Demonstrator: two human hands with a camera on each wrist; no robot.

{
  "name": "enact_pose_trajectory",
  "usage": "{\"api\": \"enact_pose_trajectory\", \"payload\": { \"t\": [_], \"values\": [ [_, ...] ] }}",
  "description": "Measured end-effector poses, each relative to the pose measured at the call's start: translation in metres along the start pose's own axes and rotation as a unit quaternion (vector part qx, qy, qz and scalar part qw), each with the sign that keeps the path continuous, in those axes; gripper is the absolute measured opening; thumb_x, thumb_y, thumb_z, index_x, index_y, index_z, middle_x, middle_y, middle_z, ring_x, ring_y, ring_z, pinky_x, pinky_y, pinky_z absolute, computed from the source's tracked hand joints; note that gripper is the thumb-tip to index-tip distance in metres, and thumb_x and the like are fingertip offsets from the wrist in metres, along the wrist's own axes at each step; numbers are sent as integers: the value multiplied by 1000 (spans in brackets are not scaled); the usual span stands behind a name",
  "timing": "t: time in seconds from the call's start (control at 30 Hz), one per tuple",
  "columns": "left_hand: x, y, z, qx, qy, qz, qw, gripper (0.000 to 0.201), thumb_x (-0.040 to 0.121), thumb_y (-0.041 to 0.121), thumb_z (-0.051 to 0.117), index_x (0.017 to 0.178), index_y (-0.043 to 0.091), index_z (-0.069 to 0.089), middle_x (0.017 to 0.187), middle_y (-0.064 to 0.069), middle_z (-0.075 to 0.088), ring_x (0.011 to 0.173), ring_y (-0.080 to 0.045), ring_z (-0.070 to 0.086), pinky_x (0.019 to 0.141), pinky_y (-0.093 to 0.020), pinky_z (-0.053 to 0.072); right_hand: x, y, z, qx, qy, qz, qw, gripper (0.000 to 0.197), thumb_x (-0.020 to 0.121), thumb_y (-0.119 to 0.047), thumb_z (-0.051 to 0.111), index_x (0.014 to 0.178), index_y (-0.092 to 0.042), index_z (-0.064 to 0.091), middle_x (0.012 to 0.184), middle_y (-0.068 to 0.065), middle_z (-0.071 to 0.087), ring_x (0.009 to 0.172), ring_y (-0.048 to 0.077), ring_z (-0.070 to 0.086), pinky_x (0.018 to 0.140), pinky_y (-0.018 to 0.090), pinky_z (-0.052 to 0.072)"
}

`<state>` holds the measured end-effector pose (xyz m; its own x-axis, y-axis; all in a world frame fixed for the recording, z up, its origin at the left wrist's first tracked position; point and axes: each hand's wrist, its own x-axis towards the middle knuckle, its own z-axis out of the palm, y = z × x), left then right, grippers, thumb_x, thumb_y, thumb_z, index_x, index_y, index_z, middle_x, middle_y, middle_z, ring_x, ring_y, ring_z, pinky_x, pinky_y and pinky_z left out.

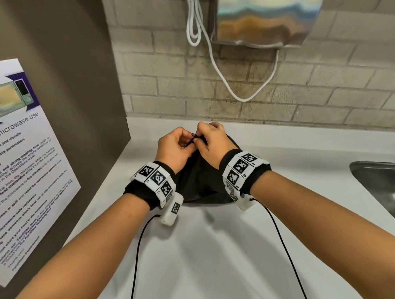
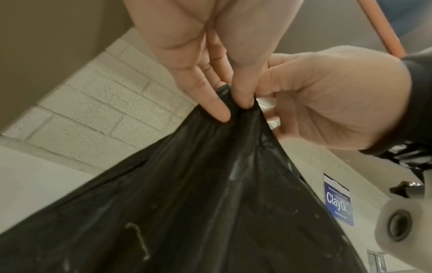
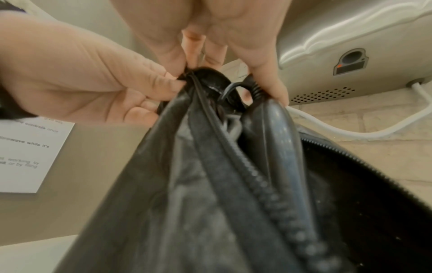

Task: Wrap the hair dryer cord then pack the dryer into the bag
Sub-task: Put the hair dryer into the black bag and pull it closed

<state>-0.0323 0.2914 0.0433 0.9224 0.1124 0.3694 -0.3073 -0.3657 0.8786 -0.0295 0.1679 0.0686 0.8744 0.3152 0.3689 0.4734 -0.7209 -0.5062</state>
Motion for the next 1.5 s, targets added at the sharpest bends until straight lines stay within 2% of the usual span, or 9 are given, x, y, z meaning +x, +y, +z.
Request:
{"api": "enact_pose_trajectory", "payload": {
  "t": [0.2, 0.33, 0.57, 0.7, 0.87, 0.93, 1.07, 1.4, 1.5],
  "values": [
    [-1, -1, -2, 41, 7, 41, 998, 7, 82, 8, 67, 88, 9, 64, 79, 5, 62, 74, -8, 59, 72, -7, 47, 2, -3, -4, 29, 29, 6, 999, 10, 89, -9, 44, 91, -2, 51, 95, 11, 54, 103, 32, 46, 91, 49, 41],
    [-1, -2, -2, 74, -2, 74, 994, 4, 85, 7, 61, 86, 4, 60, 79, -8, 64, 76, -23, 60, 72, -21, 48, 6, -4, -4, 26, 38, 16, 999, 12, 88, -9, 42, 90, 0, 51, 95, 16, 55, 95, 33, 50, 85, 47, 44],
    [10, -18, -20, 24, 54, -9, 998, 22, 88, 6, 59, 73, 20, 49, 71, 5, 49, 72, -24, 59, 63, -23, 56, 11, 11, -26, 45, 127, 77, 988, 10, 87, 0, 39, 87, 1, 49, 89, 9, 39, 80, 19, 38, 65, 18, 25],
    [17, -23, -32, 64, 79, -59, 993, 4, 88, 7, 56, 90, 11, 56, 85, -3, 55, 81, -22, 55, 81, -33, 54, 12, 23, -40, 54, 133, 130, 981, 9, 89, -4, 38, 80, -6, 39, 71, 3, 40, 72, 20, 39, 58, 22, 22],
    [11, 1, -13, 129, -73, 36, 988, 43, 82, 25, 66, 123, 30, 54, 120, 7, 59, 103, -12, 53, 94, -25, 41, 9, 11, -33, 62, 121, 111, 985, 9, 91, -4, 38, 83, -6, 39, 78, 10, 46, 73, 21, 42, 55, 23, 21],
    [9, 3, -2, 158, -103, 52, 981, 38, 81, 41, 64, 119, 35, 60, 118, 10, 63, 108, -12, 56, 99, -31, 42, 8, 12, -33, 65, 124, 110, 984, 9, 91, -5, 39, 83, -6, 40, 80, 11, 47, 75, 21, 43, 54, 24, 20],
    [11, 5, 3, 173, -89, 16, 981, 20, 87, 35, 60, 101, 30, 72, 100, 4, 73, 97, -20, 65, 91, -39, 50, 2, 20, -36, 59, 102, 130, 984, 10, 92, -9, 41, 82, -6, 41, 67, 1, 42, 72, 22, 43, 57, 22, 24],
    [8, 24, 4, 288, -54, 51, 955, 26, 94, 35, 46, 108, 30, 68, 101, -1, 71, 102, -25, 60, 101, -40, 37, 1, 21, -51, 21, 128, 88, 988, 8, 90, -7, 38, 83, -8, 41, 85, 11, 48, 76, 21, 44, 66, 26, 32],
    [11, 26, -2, 260, -64, 15, 963, 26, 94, 35, 48, 110, 29, 68, 106, -1, 71, 103, -26, 61, 96, -41, 44, 2, 26, -54, 13, 133, 109, 985, 8, 90, -6, 38, 82, -7, 40, 86, 12, 47, 77, 22, 44, 66, 26, 31]
  ]
}}
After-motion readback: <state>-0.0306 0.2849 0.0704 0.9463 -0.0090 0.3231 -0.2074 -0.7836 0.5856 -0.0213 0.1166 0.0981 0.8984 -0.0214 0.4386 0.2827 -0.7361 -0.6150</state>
